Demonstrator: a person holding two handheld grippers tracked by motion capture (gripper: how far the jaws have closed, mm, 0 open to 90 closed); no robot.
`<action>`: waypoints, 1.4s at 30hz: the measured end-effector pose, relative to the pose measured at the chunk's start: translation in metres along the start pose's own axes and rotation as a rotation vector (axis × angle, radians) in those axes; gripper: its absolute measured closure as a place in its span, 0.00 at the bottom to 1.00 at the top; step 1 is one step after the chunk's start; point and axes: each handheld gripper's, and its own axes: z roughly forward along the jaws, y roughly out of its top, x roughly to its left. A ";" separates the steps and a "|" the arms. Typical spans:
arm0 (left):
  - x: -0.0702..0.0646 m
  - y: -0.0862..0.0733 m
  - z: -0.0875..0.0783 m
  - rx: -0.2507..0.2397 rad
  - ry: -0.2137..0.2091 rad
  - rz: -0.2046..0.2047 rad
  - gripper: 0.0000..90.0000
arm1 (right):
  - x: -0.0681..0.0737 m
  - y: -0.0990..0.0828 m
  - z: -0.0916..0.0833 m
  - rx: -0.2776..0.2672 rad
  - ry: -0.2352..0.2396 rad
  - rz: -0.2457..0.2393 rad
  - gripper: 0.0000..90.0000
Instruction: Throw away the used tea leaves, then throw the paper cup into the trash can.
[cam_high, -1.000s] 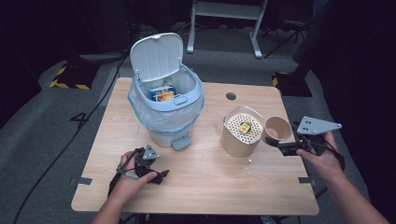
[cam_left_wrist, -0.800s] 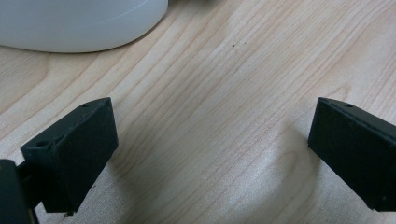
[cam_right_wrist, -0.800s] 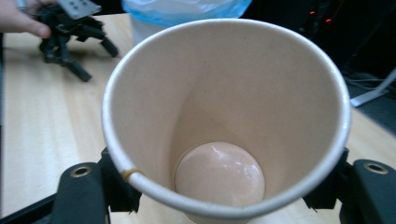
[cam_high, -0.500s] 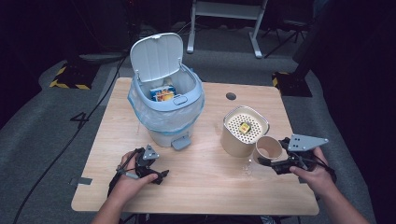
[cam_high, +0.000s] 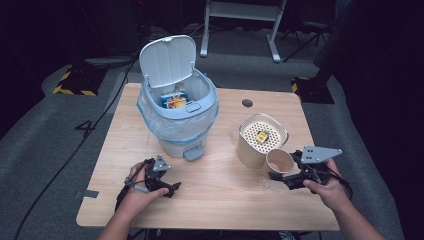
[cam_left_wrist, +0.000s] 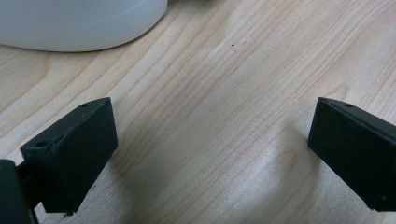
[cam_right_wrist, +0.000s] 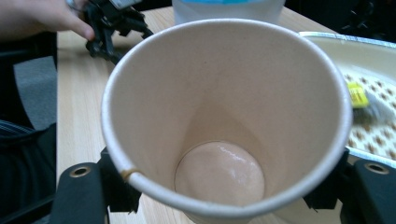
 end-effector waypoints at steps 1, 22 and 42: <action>0.000 0.000 0.000 0.000 0.000 0.000 0.02 | -0.001 0.004 0.001 -0.002 0.003 -0.003 0.33; -0.001 -0.001 0.000 -0.002 0.010 -0.008 0.02 | -0.025 0.099 0.035 -0.040 0.121 -0.083 0.34; -0.001 -0.001 0.000 -0.005 0.009 -0.011 0.02 | -0.058 0.159 0.056 -0.058 0.038 -0.078 0.33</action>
